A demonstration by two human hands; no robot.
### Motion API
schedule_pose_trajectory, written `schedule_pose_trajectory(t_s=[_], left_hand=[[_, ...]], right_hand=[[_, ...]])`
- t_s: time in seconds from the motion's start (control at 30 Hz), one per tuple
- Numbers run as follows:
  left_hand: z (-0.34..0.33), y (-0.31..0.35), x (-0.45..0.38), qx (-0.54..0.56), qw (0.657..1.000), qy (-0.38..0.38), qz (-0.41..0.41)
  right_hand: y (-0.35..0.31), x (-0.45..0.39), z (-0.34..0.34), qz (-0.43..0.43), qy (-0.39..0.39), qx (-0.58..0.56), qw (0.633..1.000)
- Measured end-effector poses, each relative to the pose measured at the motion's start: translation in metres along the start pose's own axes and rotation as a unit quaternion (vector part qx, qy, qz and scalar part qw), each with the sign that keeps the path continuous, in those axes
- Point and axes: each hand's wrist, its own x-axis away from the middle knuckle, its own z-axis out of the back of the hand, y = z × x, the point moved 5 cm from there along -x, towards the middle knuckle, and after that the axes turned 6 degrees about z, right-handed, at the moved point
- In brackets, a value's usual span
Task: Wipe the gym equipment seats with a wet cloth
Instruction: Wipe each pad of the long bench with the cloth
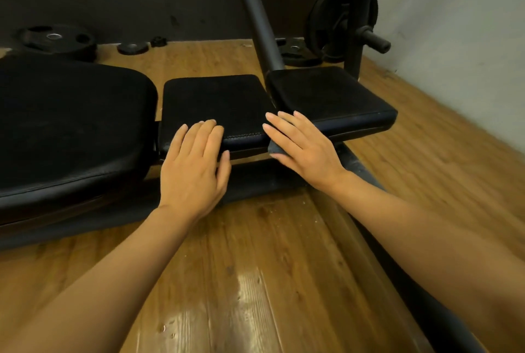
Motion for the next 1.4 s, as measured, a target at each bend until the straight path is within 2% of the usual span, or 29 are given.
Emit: schedule_pose_trajectory(t_s=[0.2,0.37,0.57,0.67,0.73,0.97,1.17,1.4], left_hand=[[-0.020,0.026,-0.018,0.021,0.999,-0.021,-0.025],[-0.035,0.044,-0.029,0.040,0.999,-0.005,-0.022],[-0.047,0.070,-0.040,0.053,0.998,0.012,-0.030],[-0.053,0.072,-0.041,0.038,0.998,0.027,-0.030],[-0.057,0.071,-0.038,0.025,0.998,0.044,-0.037],[-0.062,0.072,-0.037,0.024,0.996,0.080,-0.040],[-0.058,0.075,-0.038,0.045,0.996,0.067,-0.025],[-0.056,0.074,-0.038,0.047,0.997,0.055,-0.007]], right_hand=[[0.029,0.026,-0.005,0.017,-0.001,0.078,0.997],[0.050,0.040,-0.002,0.061,-0.019,0.069,0.996],[0.114,0.104,0.011,-0.058,-0.015,0.096,0.994],[0.126,0.120,0.010,-0.143,-0.010,0.084,0.986],[0.122,0.117,0.007,-0.168,0.003,0.074,0.983],[0.056,0.048,-0.012,-0.031,0.028,0.071,0.997],[0.073,0.063,-0.003,0.071,0.019,0.075,0.994],[0.135,0.122,0.010,-0.106,-0.001,0.073,0.992]])
